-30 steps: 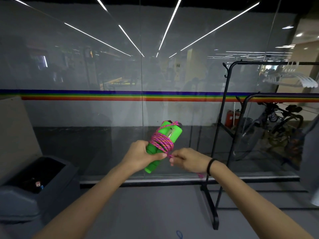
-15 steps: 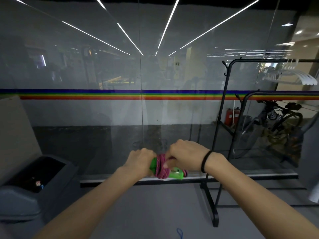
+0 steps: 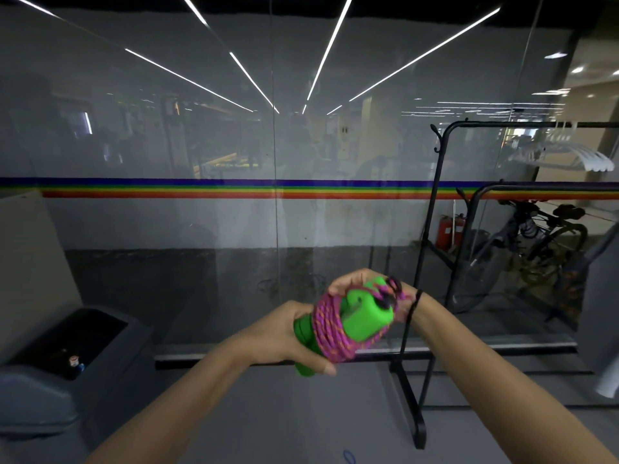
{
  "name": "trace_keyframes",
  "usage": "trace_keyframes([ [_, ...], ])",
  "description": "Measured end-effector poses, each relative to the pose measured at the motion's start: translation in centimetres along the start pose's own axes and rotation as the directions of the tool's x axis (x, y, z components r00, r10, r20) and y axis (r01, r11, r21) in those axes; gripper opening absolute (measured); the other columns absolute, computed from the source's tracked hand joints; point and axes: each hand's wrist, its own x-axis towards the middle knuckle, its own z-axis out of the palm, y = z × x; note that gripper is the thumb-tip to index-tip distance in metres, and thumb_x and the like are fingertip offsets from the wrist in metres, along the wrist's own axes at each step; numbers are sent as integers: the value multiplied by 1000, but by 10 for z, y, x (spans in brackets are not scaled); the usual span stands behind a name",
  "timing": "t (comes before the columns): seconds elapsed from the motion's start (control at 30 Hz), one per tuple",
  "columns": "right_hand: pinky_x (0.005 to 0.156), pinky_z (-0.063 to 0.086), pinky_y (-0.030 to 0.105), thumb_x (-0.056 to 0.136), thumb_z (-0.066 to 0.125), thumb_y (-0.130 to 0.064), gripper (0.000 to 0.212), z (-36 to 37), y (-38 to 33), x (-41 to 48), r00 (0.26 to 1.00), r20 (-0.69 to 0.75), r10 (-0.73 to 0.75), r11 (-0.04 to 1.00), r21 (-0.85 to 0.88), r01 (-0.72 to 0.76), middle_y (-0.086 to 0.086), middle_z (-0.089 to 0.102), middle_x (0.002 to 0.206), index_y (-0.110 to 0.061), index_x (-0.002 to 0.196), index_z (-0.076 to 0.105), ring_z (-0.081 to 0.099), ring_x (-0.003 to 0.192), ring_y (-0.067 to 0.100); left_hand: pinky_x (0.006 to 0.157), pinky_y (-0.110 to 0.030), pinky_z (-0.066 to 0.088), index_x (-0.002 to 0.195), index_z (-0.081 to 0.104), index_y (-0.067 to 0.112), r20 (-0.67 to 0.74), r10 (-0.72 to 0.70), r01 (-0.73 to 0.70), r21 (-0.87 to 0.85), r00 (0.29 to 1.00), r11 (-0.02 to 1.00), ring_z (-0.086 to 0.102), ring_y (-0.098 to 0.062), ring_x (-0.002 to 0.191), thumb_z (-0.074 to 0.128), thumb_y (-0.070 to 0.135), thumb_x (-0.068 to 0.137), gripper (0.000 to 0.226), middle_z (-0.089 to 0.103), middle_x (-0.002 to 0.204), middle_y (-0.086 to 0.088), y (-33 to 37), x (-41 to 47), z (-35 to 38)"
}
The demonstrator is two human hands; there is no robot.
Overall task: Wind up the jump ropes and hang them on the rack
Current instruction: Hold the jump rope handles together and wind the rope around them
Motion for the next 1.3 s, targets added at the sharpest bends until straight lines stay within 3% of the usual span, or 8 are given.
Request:
trace_keyframes([
  [0.07, 59, 54, 16, 22, 89, -50, 48, 1, 15, 4, 994, -112, 12, 991, 133, 3, -5, 70, 60, -21, 56, 73, 64, 58, 5, 71, -23, 52, 78, 71, 13, -88, -4, -12, -181, 996, 983, 62, -9, 71, 83, 18, 49, 31, 69, 74, 4, 2, 3, 3],
  [0.17, 64, 47, 27, 63, 77, -35, 36, 7, 31, 21, 968, -241, 70, 998, 21, -67, 16, 55, 77, -8, 82, 63, 50, 65, 18, 61, -19, 50, 64, 72, 17, -229, -109, 10, -394, 967, 919, 61, -7, 58, 79, 27, 43, 24, 68, 62, 6, 1, 10, 9],
  [0.27, 57, 37, 28, 90, 47, -8, 27, 10, 34, 29, 880, -474, 23, 982, -156, -109, 12, 52, 61, -6, 65, 56, 46, 49, 12, 61, -23, 51, 63, 72, 12, -317, -234, 29, -538, 919, 842, 62, -11, 55, 78, 34, 43, 30, 68, 62, 0, 3, 20, 18],
  [0.4, 52, 35, 26, 90, 50, -19, 42, 7, 29, 24, 797, -598, -91, 836, -481, -265, 6, 51, 52, -17, 48, 48, 43, 48, 12, 53, -18, 46, 78, 65, 13, -423, -333, 131, -438, 843, 889, 57, -7, 52, 76, 38, 65, 30, 61, 61, 3, 11, 22, 15],
  [0.57, 57, 32, 25, 85, 52, -18, 34, 11, 21, 11, 752, -626, -207, 653, -661, -370, 12, 59, 64, -17, 51, 51, 55, 68, 22, 66, -30, 52, 92, 58, 19, -571, -268, 125, -278, 776, 952, 64, -15, 71, 71, 52, 44, 59, 68, 79, 0, 8, 23, 16],
  [0.73, 60, 38, 23, 81, 64, -20, 13, 21, 16, 4, 681, -633, -367, 710, -664, -235, 3, 63, 63, -14, 69, 66, 58, 64, 19, 48, -22, 49, 98, 63, 8, -540, -315, 26, -476, 780, 879, 61, -16, 55, 64, 23, 83, 21, 67, 76, -11, 18, 22, 19],
  [0.93, 67, 52, 22, 77, 70, -10, 6, 33, 15, -6, 654, -641, -401, 893, -432, 125, -4, 68, 68, -14, 82, 68, 62, 61, 3, 64, -32, 53, 88, 70, 9, -336, -430, 77, -708, 838, 702, 64, -21, 58, 51, 35, 87, 33, 70, 77, -14, 21, 16, 13],
  [1.3, 74, 46, 11, 80, 61, -9, 15, 45, 11, -11, 603, -450, -659, 697, -666, 266, 1, 65, 86, -11, 92, 71, 61, 80, 6, 64, -35, 54, 82, 70, 11, -299, -386, 31, -755, 873, 655, 64, -23, 58, 53, 33, 87, 28, 70, 74, -13, 26, 13, 16],
])
